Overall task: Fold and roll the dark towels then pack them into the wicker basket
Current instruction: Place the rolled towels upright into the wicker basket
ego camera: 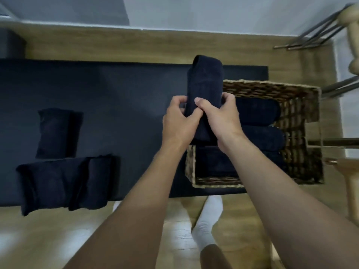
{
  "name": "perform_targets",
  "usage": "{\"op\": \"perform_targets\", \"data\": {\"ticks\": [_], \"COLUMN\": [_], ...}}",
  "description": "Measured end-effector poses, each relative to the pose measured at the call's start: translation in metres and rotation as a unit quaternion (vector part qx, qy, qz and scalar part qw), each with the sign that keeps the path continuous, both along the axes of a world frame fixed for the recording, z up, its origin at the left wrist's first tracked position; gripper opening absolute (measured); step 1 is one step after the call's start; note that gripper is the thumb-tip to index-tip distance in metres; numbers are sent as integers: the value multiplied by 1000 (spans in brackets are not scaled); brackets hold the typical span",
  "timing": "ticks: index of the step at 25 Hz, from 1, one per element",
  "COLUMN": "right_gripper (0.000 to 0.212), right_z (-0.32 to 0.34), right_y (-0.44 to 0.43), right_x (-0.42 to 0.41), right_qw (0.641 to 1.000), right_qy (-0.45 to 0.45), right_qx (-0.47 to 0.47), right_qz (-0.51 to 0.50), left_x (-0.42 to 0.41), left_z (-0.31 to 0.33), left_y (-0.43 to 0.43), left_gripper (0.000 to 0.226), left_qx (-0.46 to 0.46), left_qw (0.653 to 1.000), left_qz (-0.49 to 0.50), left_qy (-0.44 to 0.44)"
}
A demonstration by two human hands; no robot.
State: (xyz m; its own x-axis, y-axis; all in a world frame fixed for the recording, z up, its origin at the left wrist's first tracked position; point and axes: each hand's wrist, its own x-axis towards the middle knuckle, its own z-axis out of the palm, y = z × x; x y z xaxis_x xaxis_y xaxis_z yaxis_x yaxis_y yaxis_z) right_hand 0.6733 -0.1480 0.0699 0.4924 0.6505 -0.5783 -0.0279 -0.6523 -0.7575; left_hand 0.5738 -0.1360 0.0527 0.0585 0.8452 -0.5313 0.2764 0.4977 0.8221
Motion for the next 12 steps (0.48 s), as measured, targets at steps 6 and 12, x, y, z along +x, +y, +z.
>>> {"op": "perform_targets", "data": {"ticks": [6,12], "right_gripper": [54,55], "right_z": [-33,-122], "right_y": [-40,-35], "right_x": [106,128], "right_qw": [999,999], "right_qy": [-8,-10], "right_qx": [-18,-42], "right_qz": [-49,-4], "left_x": [108,132], "left_z": [-29,-88], "left_y": [-33,-22], "left_gripper": [49,38], "left_qx": [-24,-22], "left_qw": [992,963], "left_qz": [-119,-187], "left_qy": [46,192]}}
